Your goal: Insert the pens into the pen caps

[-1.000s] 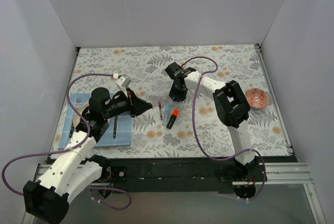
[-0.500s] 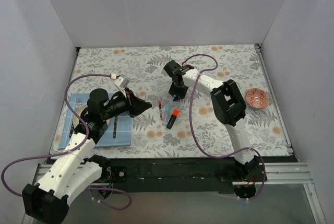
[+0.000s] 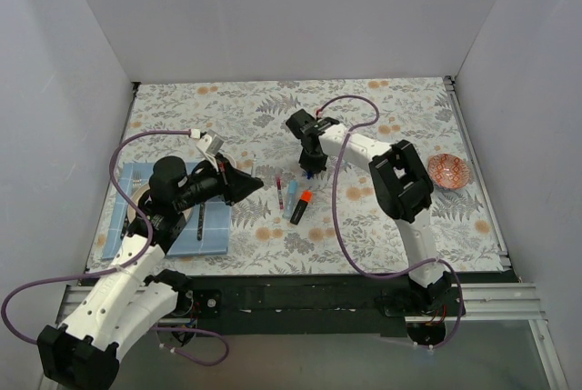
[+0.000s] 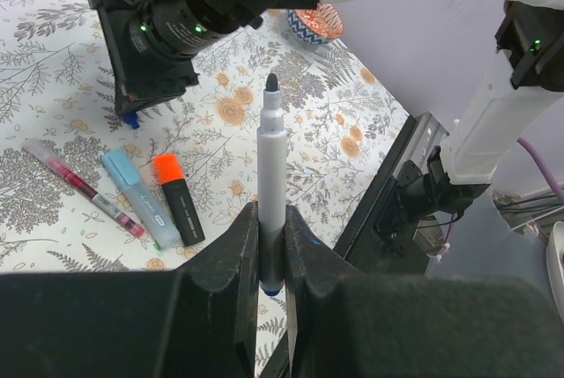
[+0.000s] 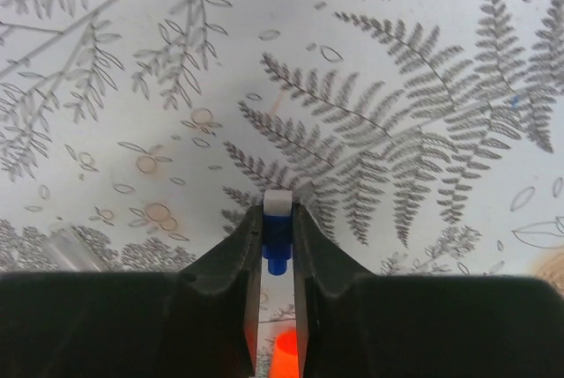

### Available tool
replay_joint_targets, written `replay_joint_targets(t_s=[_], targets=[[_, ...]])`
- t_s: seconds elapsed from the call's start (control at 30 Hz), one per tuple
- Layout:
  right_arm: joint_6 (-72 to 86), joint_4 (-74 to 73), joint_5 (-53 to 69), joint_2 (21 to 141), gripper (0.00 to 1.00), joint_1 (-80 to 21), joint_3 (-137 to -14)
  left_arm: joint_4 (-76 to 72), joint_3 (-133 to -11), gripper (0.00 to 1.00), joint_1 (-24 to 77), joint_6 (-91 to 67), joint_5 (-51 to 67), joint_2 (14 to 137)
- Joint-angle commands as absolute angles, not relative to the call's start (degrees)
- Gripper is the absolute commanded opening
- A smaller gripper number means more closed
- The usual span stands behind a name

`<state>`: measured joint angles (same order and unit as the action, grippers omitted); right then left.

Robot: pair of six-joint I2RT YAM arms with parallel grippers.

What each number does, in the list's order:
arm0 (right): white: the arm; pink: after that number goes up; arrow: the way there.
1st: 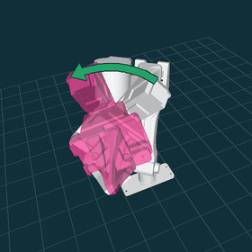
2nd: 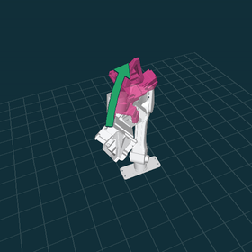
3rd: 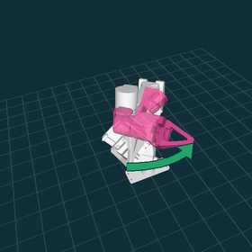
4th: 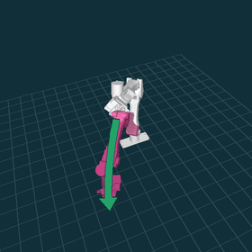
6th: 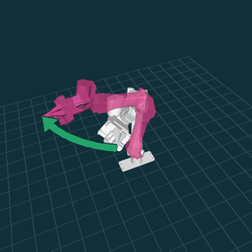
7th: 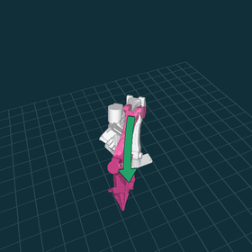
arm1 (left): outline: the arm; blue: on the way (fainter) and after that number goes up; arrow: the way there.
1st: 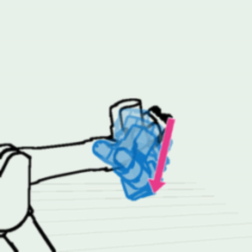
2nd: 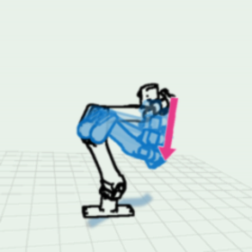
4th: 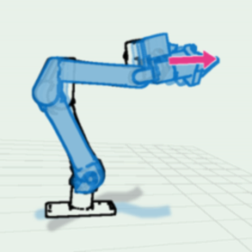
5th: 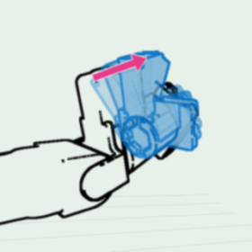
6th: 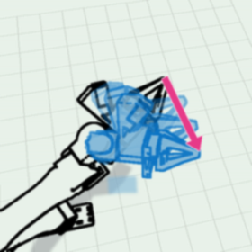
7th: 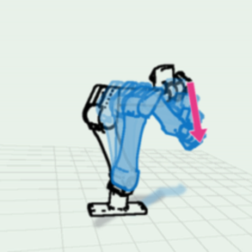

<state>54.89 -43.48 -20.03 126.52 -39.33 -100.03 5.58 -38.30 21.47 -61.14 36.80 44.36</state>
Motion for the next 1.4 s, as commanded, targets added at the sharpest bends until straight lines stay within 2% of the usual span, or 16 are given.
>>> replay_joint_targets(t_s=[0.0, 0.27, 0.43, 0.6, 0.73, 1.0, 1.37], targets=[[45.65, -40.98, -23.38, 122.53, 0.21, -39.46, -89.41, 5.10, -38.06, 0.00, 21.18, -60.73, 35.77, 43.15], [33.93, -28.40, -21.62, 106.72, 0.16, -38.94, -63.32, 4.22, -37.44, 0.00, 21.27, -61.34, 36.91, 43.59], [29.19, -23.83, -18.81, 101.61, 0.11, -38.76, -55.82, 3.25, -37.97, 0.00, 22.50, -62.31, 37.18, 46.57], [28.04, -22.50, -18.54, 100.55, 0.01, -38.50, -53.70, 3.08, -38.50, 0.00, 28.03, -63.89, 33.67, 48.52], [26.98, -22.67, -18.28, 98.01, 0.01, -38.23, -54.31, 1.68, -35.79, 0.00, 31.37, -67.39, 31.20, 48.69], [27.42, -21.10, -14.68, 80.35, 0.01, -38.14, -54.85, -14.04, -25.67, 0.00, 41.04, -77.34, 25.93, 50.53], [39.89, -9.77, -8.52, 58.46, 0.01, -38.32, -49.84, -30.93, -27.15, 0.00, 47.98, -82.62, 25.13, 69.50]])
